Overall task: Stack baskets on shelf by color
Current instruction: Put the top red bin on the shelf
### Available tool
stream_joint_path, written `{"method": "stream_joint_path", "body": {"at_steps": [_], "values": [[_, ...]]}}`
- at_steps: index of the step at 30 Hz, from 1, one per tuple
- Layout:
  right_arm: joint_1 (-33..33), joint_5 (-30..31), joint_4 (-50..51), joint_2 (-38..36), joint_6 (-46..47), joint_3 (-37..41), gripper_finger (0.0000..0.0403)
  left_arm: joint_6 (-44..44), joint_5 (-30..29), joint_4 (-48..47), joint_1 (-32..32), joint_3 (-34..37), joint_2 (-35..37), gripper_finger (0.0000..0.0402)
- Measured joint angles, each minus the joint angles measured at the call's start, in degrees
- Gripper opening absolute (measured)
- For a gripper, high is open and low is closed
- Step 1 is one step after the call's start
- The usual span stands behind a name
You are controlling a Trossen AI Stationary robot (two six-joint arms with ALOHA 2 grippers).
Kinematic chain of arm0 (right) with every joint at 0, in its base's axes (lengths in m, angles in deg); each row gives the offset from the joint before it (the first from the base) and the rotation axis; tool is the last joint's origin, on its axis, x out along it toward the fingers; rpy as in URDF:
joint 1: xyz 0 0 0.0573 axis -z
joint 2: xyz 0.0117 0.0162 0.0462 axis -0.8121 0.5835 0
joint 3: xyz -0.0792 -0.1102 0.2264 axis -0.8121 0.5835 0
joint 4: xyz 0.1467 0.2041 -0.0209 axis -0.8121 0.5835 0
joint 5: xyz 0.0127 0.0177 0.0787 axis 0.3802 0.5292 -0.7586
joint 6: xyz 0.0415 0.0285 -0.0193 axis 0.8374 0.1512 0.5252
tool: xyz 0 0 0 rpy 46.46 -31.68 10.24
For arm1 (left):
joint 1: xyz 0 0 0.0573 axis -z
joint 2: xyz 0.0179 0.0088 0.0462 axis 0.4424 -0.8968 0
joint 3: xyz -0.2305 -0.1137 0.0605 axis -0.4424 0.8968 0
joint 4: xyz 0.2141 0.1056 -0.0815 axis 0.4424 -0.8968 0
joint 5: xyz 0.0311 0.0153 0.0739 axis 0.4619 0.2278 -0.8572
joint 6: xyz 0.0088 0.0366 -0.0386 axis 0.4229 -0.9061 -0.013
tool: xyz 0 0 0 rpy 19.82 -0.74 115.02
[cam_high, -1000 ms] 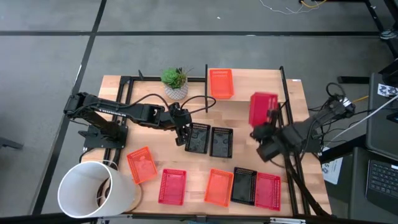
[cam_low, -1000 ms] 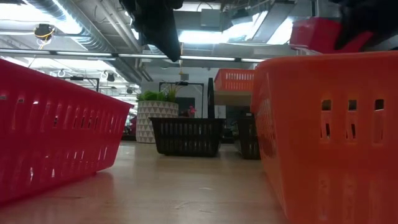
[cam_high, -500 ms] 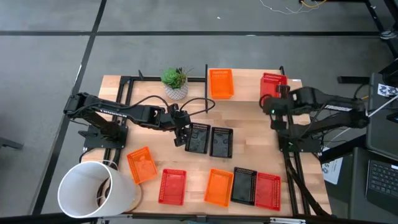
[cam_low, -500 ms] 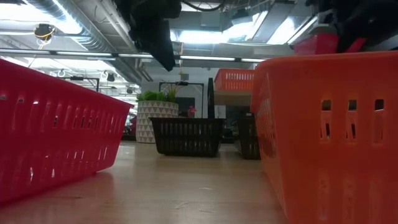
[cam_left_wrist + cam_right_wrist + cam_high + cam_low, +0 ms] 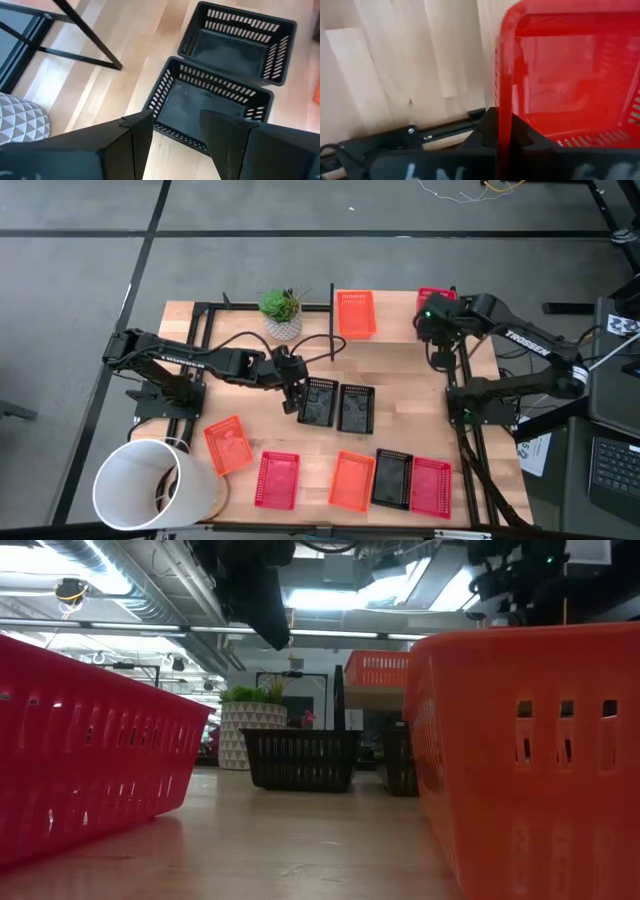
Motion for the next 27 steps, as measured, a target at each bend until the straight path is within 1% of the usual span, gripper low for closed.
{"method": "stream_joint_path", "body": {"at_steps": [5, 12, 21, 27], "values": [[6.14, -0.92, -0.57, 2.51, -5.23, 0.01, 0.0, 0.0, 0.11, 0.01, 0.64, 0.0, 0.0, 0.0155], [10.35, -2.78, -0.55, 5.45, -8.38, 0.01, 0.0, 0.02, 0.09, 0.03, 0.78, 0.02, 0.0, 0.0155], [12.92, -5.72, 0.03, 6.47, -9.85, 0.05, 0.0005, 0.15, 0.08, 0.03, 0.78, 0.02, 0.0, 0.0155], [13.3, -4.96, 0.54, 6.45, -9.88, 0.05, 0.0039, 0.14, 0.08, 0.03, 0.78, 0.02, 0.0, 0.0155]]}}
